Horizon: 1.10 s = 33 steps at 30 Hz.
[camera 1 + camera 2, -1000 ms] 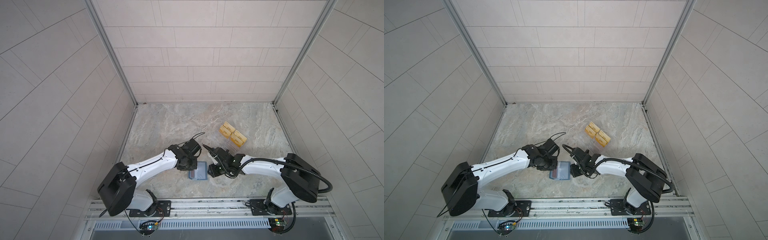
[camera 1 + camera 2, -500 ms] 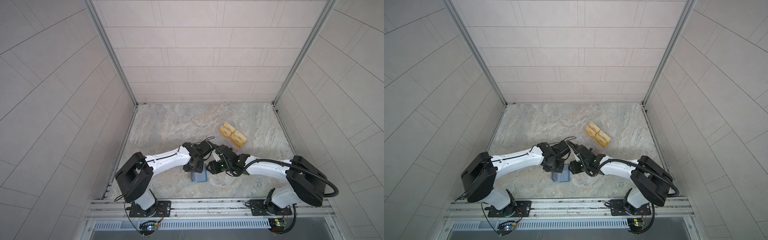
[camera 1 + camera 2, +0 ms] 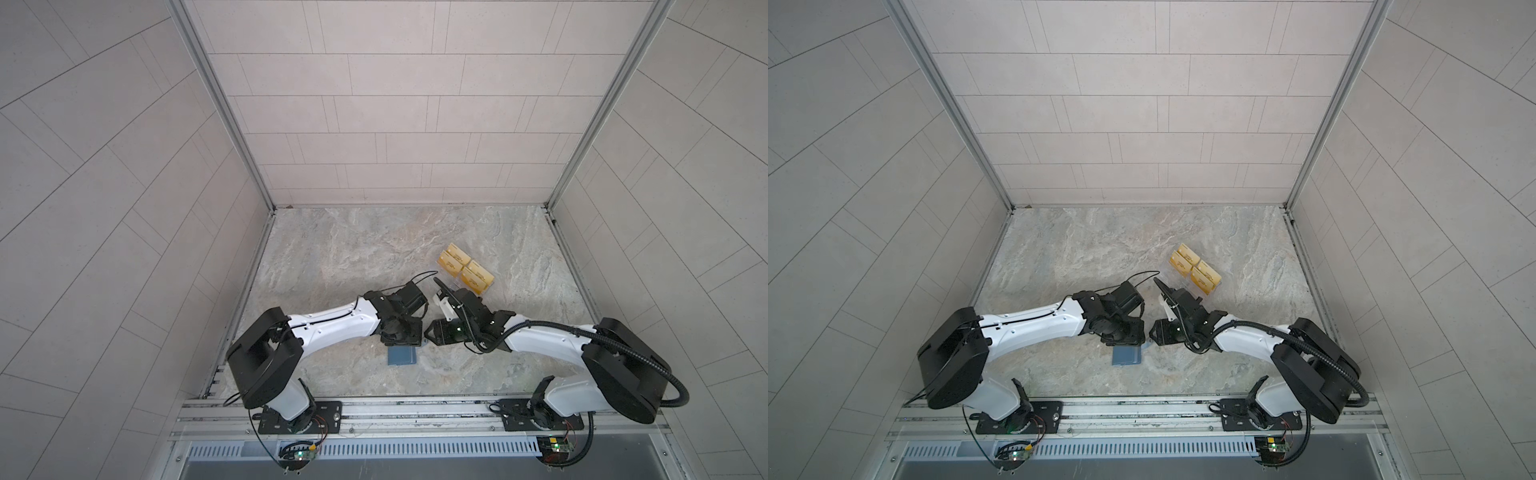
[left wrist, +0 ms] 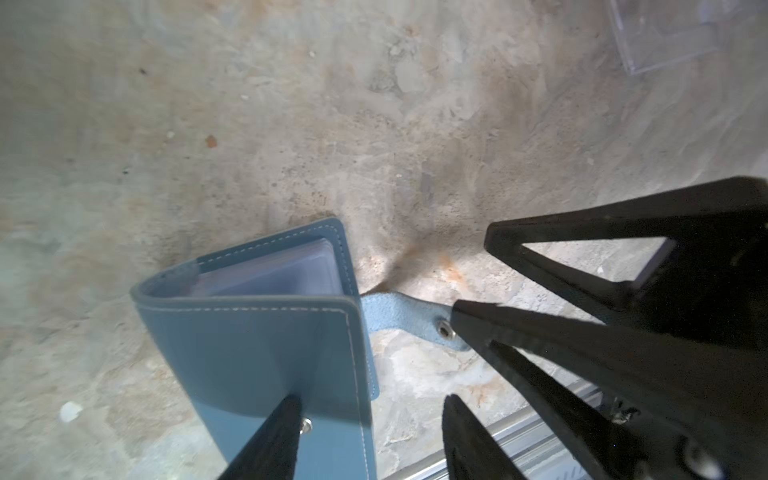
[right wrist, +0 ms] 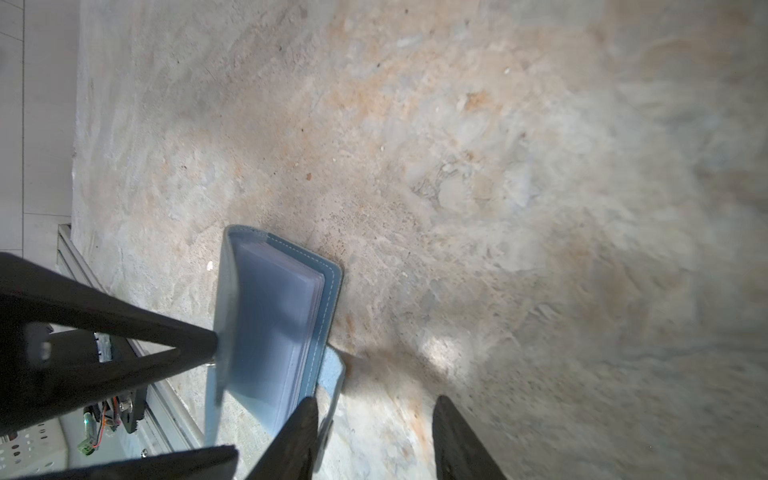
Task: Put the credit cards into the card holder
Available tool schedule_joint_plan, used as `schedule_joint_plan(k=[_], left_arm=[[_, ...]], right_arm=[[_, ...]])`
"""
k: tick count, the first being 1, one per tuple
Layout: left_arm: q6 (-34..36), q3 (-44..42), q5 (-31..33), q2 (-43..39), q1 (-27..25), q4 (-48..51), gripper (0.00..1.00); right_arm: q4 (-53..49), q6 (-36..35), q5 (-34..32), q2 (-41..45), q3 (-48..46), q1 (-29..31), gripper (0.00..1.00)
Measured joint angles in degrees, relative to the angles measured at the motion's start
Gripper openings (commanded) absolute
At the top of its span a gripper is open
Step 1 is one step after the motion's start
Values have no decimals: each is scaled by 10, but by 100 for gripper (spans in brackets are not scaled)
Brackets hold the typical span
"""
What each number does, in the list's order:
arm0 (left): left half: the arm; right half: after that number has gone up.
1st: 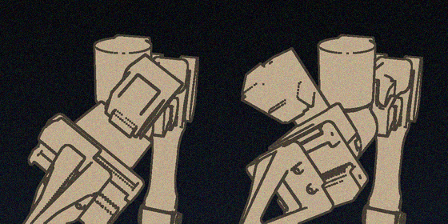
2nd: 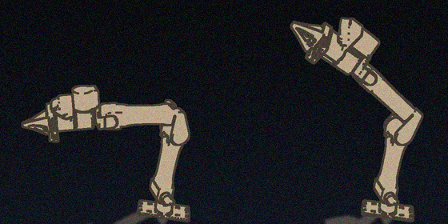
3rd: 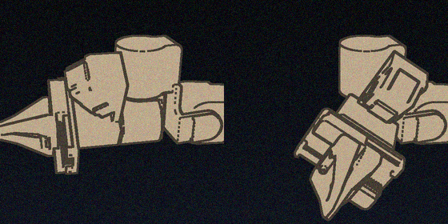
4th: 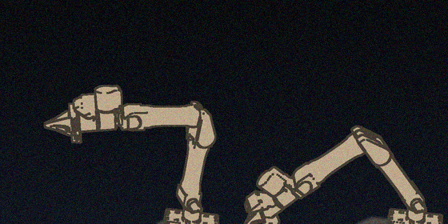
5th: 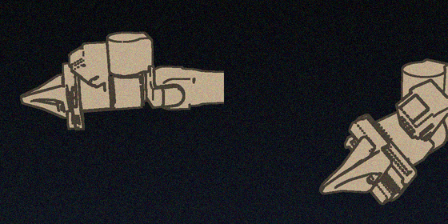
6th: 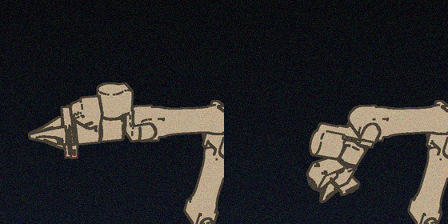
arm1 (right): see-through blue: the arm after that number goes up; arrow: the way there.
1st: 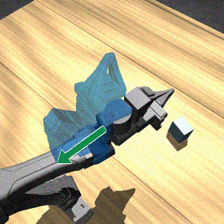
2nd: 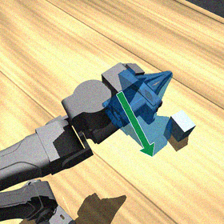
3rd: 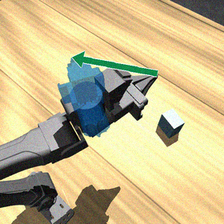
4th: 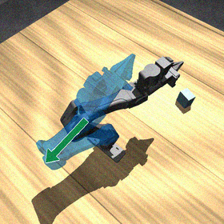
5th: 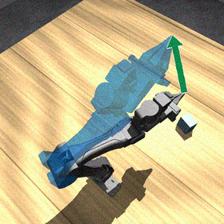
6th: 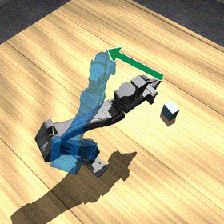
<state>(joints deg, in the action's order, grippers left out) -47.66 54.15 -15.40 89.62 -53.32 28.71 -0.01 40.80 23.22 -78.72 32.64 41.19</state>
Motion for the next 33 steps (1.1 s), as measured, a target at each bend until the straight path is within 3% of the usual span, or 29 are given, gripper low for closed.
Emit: schedule_joint_plan(k=[13,19,22,28,33], left_arm=[[-11,-161,-113,-37,38,-264,57],[12,-169,-131,-117,66,-243,62],[34,-169,-135,-163,91,-225,59],[83,-184,-100,-186,134,-167,32],[119,-188,-84,-162,127,-131,32]], right_arm=[[-82,2,-21,26,46,5,44],[-121,5,-48,26,78,26,44],[-141,11,-61,22,91,43,46],[-172,23,-90,2,117,79,46],[-194,30,-113,-3,126,83,46]])
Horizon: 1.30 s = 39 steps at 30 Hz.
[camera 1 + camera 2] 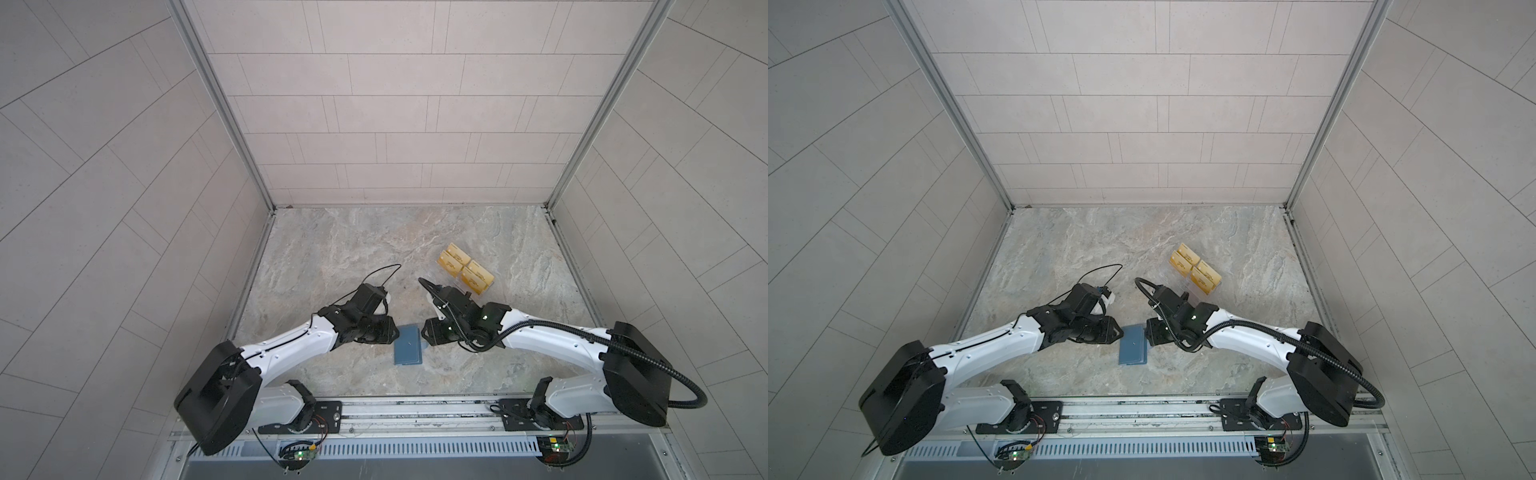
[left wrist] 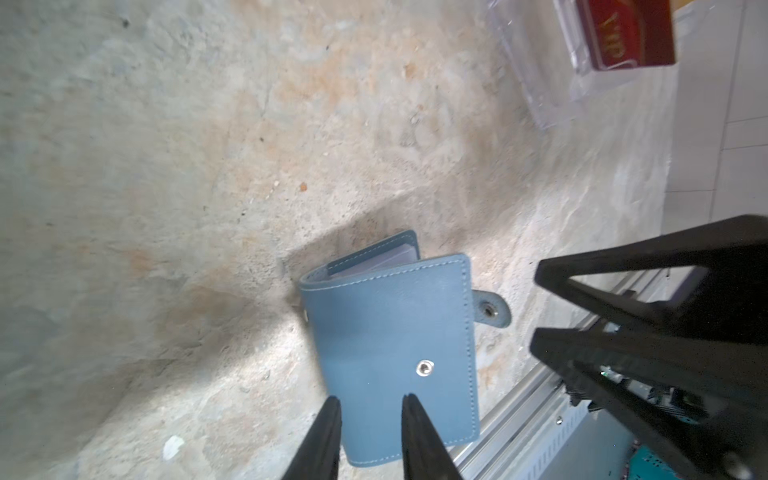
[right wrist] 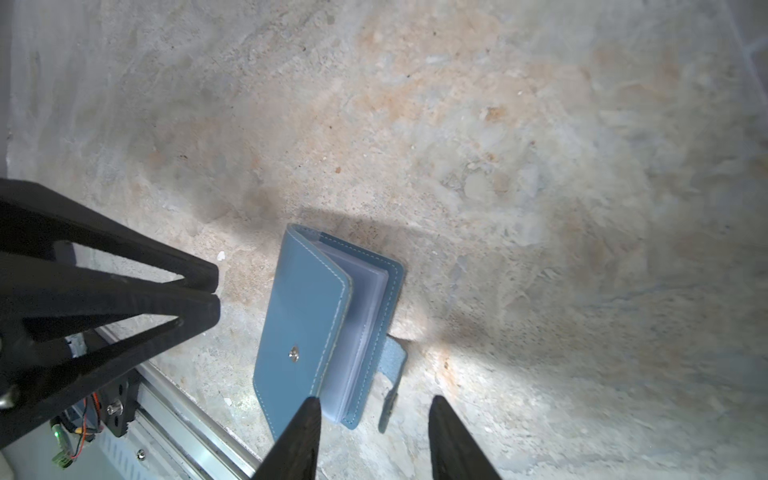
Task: Put the credit cards into the card holder
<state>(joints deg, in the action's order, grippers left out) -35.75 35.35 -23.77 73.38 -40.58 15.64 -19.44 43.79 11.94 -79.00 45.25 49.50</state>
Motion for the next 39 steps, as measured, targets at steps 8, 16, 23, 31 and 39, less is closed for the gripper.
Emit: schedule_joint_plan(k=[8,16,23,31,39], left_arm=[[4,8,38,59,-52,-7,36],[-23,8,83,93,-82,-26,40],[-48,8,114,93,-91,-30,40],[-63,7,116,93,-92,-35,40],[-63,7,116,93,-93,-35,40]], right_arm=[[8,16,-2,-28,0,1,47],[23,23,4,-48,0,1,34],[25,26,7,-55,-6,4,24],[25,30,11,-55,-7,4,20],[15,32,12,-44,-7,4,21]])
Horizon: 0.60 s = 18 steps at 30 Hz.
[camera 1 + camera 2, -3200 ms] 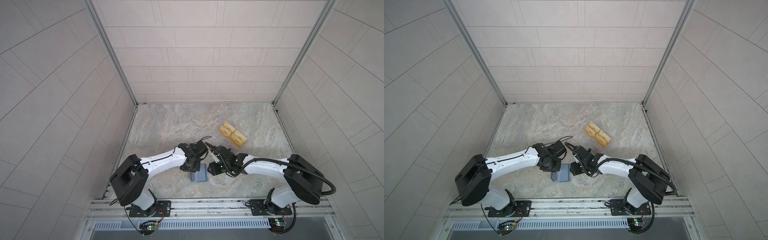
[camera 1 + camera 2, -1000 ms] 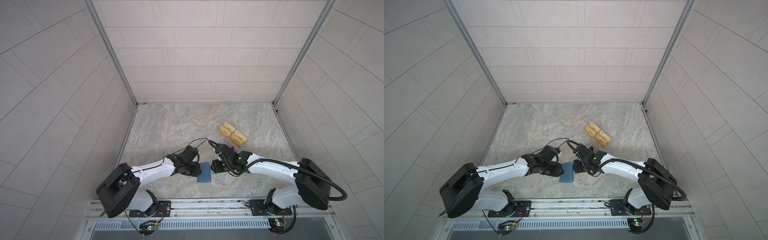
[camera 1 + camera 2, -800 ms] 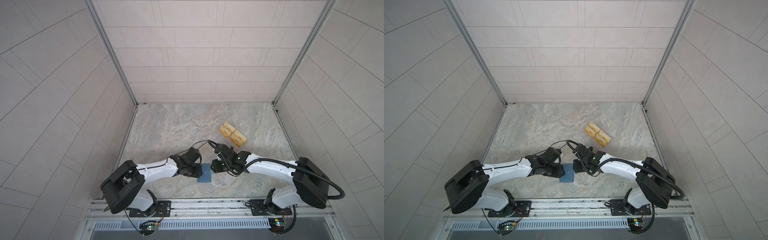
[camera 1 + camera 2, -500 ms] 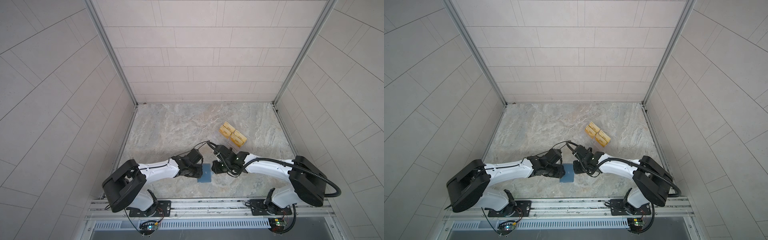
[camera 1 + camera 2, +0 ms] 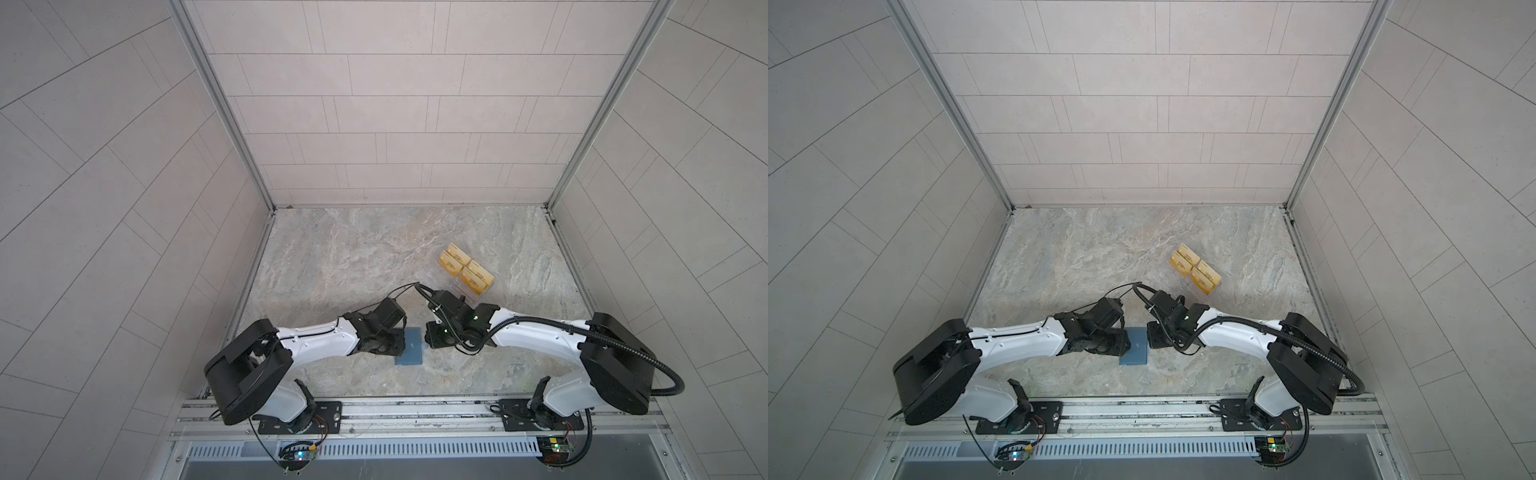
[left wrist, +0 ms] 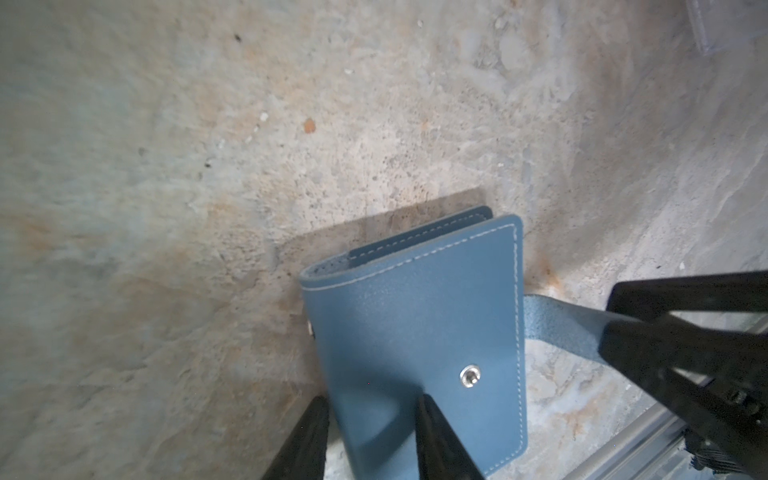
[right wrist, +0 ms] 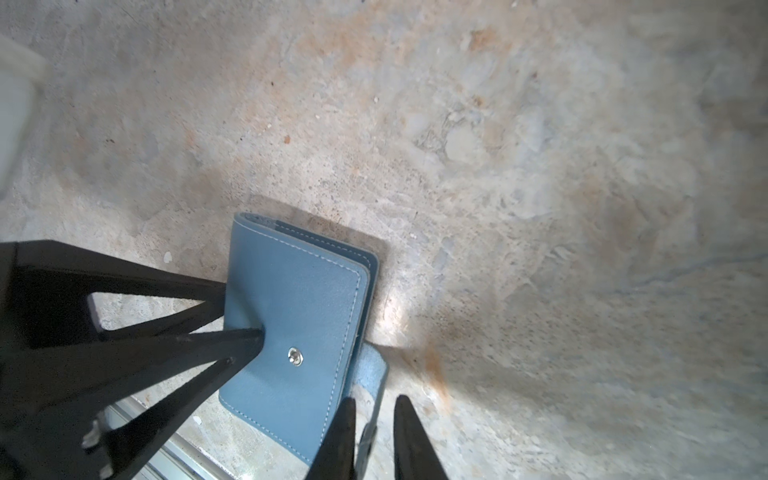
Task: Put the credit cards into the card holder
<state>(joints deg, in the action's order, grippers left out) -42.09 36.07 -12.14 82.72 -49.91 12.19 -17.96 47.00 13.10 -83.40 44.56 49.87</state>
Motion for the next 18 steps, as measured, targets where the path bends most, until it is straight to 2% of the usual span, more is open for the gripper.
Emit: schedule_joint_plan(k=[10,15,18], left_arm=[[-1,0,-1,2,0,-5,40],[-1,0,-1,3,0,-8,41],[-2,0,0,3,0,-9,41]], right_arm=[[-10,0,2,17,0,0,20],[-9,0,11,16,0,0,27],[-10,0,13,16,0,0,26]])
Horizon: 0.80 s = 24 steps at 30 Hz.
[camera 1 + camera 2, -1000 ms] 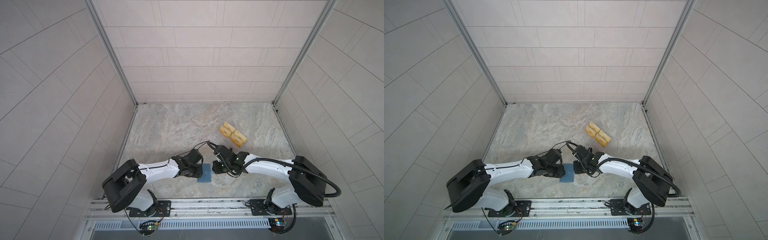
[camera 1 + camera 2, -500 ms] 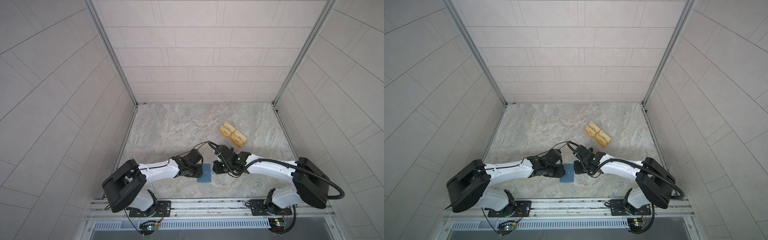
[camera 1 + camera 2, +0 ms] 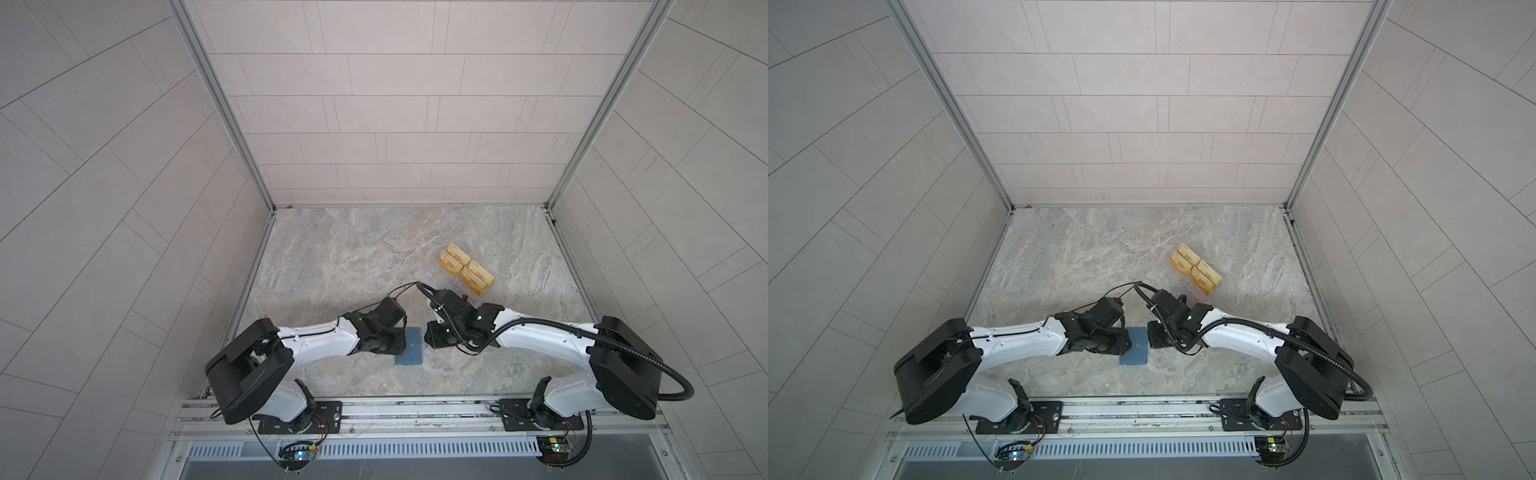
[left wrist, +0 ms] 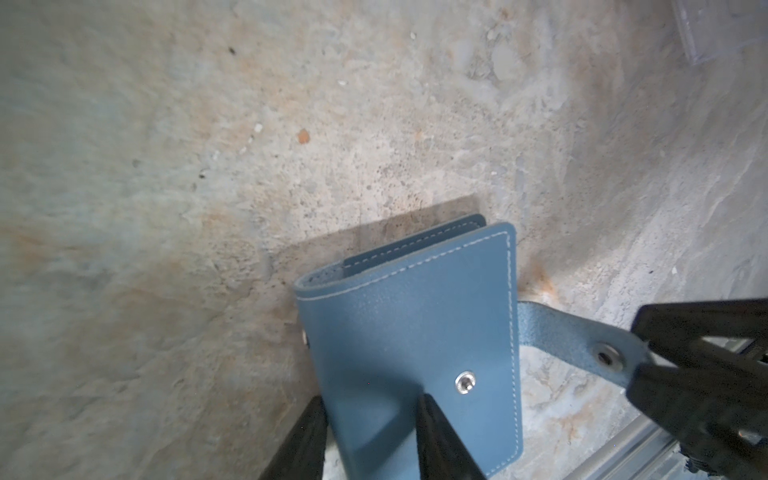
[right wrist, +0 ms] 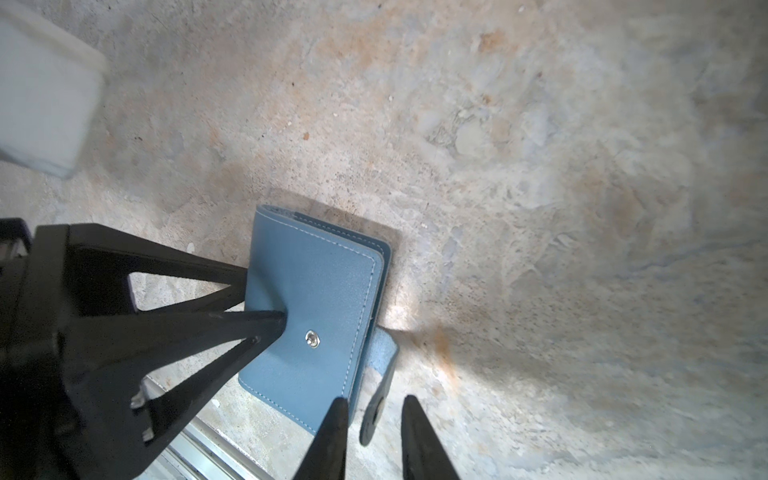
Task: Put the credit cards into the card holder
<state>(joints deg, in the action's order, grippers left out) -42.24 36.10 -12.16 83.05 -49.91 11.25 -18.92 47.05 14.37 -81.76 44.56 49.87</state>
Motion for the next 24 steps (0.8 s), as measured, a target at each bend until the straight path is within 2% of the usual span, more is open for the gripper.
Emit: schedule_joint_plan(k=[4,11,15,24], left_arm=[[-2,0,0,0,0,-1,41],[-2,0,-1,0,0,-2,41],[-2,0,-1,0,0,-2,41],[-4,0,-1,0,0,-2,41]], right_arm=[[-2,0,0,0,0,0,25],[-4,0,0,-5,0,0,19],[-5,0,4,-9,0,0,11],[21,4,19,-10,-10,0,6]])
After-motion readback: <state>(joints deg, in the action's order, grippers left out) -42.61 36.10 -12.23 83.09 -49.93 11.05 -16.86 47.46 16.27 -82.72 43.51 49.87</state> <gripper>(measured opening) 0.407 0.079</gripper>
